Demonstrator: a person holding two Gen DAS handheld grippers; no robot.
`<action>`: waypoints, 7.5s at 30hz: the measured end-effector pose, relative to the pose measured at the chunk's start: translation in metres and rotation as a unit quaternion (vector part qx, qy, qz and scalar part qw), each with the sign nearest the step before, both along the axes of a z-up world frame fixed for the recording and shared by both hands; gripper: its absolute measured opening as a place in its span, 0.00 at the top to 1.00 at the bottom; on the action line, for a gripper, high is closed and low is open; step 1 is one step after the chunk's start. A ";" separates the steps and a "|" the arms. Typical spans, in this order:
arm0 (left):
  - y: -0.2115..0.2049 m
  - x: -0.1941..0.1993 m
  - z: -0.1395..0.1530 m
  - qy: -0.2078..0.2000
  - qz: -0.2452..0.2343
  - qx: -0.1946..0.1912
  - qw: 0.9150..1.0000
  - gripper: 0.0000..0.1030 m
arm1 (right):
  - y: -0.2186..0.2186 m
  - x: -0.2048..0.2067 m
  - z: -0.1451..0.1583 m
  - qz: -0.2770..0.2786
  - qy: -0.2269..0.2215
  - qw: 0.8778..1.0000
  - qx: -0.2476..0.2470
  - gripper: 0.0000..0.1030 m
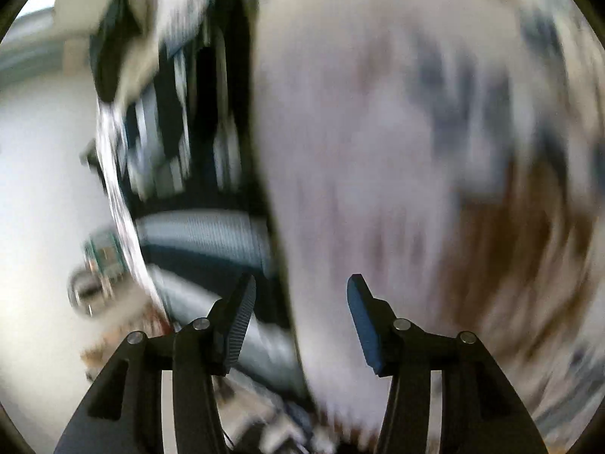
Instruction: Fold small clothes
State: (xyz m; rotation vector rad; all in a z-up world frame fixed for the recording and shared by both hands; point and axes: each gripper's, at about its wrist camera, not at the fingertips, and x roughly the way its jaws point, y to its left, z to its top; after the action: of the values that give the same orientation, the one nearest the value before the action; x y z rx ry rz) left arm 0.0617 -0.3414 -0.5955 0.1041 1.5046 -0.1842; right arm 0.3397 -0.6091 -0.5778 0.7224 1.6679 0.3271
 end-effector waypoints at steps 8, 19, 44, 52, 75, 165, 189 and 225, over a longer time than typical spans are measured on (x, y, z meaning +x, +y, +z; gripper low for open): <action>0.019 0.013 0.010 -0.028 0.016 -0.036 0.999 0.94 | 0.009 0.183 -0.016 -0.082 -0.083 0.992 0.052 0.49; 0.098 0.016 0.106 -0.093 0.111 -0.065 0.987 0.95 | 0.059 0.230 -0.001 -0.016 -0.095 0.995 -0.030 0.88; 0.428 -0.002 0.087 -0.124 0.367 -0.193 0.902 0.96 | 0.491 0.277 0.139 0.150 -0.164 0.963 -0.152 0.89; 0.490 -0.001 0.036 -0.105 0.400 -0.223 0.883 0.96 | 0.595 0.288 0.077 0.184 -0.147 0.946 -0.223 0.89; 0.554 -0.021 0.033 -0.028 0.477 -0.210 0.853 0.43 | 0.520 0.201 0.090 0.181 -0.110 0.967 -0.143 0.49; 0.412 0.428 0.013 -0.053 0.089 -0.190 0.976 0.37 | 0.410 0.158 -0.028 0.007 -0.007 0.982 -0.189 0.42; 0.428 0.544 -0.013 -0.038 0.095 -0.264 0.959 0.68 | 0.357 0.244 -0.025 -0.082 -0.076 0.994 -0.012 0.57; 0.504 0.127 0.033 0.043 0.230 -0.230 0.945 0.43 | 0.380 -0.105 0.033 0.002 0.037 0.999 -0.028 0.48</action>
State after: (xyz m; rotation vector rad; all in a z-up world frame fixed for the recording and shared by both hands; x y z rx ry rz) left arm 0.1882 0.1626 -0.5628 -0.6331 1.4940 -0.1600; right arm 0.2344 -0.2287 -0.5453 0.6982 1.7414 0.2583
